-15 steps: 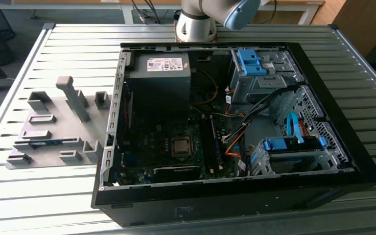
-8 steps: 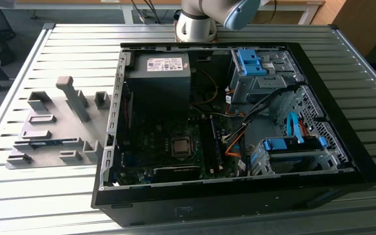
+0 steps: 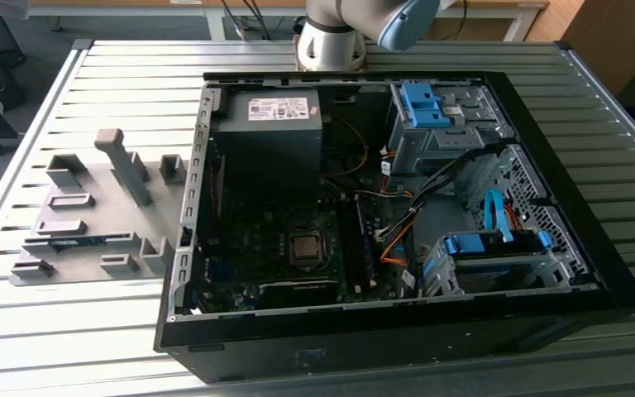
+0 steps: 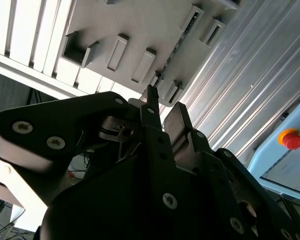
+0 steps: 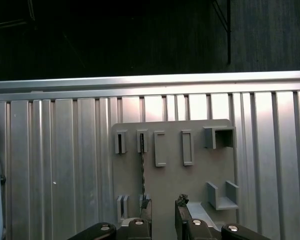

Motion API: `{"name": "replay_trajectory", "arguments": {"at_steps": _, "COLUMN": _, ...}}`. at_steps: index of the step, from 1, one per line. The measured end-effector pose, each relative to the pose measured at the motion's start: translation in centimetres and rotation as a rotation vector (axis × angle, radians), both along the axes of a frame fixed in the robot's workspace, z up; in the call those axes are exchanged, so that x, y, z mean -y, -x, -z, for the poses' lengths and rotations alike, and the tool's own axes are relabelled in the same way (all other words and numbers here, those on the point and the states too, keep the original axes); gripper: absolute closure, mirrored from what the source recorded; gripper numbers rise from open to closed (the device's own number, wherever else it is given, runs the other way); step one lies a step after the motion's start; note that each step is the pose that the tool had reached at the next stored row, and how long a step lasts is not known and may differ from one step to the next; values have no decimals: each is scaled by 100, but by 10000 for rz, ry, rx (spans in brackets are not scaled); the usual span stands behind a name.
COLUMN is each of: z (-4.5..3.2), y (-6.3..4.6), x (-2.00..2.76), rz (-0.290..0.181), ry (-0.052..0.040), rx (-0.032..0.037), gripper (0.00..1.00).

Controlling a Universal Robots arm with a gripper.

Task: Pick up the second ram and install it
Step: 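Pick up the second ram and move it above second insertion slot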

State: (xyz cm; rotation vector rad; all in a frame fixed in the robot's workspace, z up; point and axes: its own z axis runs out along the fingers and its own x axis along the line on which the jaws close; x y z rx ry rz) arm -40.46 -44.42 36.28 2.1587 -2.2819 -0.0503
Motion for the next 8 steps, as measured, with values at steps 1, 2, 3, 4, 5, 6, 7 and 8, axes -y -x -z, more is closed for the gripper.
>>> {"name": "replay_trajectory", "arguments": {"at_steps": 1, "z": 0, "y": 0, "x": 0, "rz": 0, "ry": 0, "rx": 0, "gripper": 68}}
{"name": "replay_trajectory", "arguments": {"at_steps": 2, "z": 0, "y": 0, "x": 0, "rz": 0, "ry": 0, "rx": 0, "gripper": 68}}
{"name": "replay_trajectory", "arguments": {"at_steps": 3, "z": 1, "y": 0, "x": 0, "rz": 0, "ry": 0, "rx": 0, "gripper": 68}}
{"name": "replay_trajectory", "arguments": {"at_steps": 4, "z": 2, "y": 0, "x": 0, "rz": 0, "ry": 0, "rx": 1, "gripper": 68}}
{"name": "replay_trajectory", "arguments": {"at_steps": 5, "z": 3, "y": 0, "x": 0, "rz": -1, "ry": -1, "rx": 1, "gripper": 68}}
{"name": "replay_trajectory", "arguments": {"at_steps": 6, "z": 5, "y": 0, "x": 0, "rz": -1, "ry": -1, "rx": 1, "gripper": 68}}
{"name": "replay_trajectory", "arguments": {"at_steps": 7, "z": 8, "y": 0, "x": 0, "rz": 0, "ry": -1, "rx": 2, "gripper": 68}}
{"name": "replay_trajectory", "arguments": {"at_steps": 8, "z": 11, "y": 0, "x": 0, "rz": 0, "ry": 0, "rx": 1, "gripper": 68}}
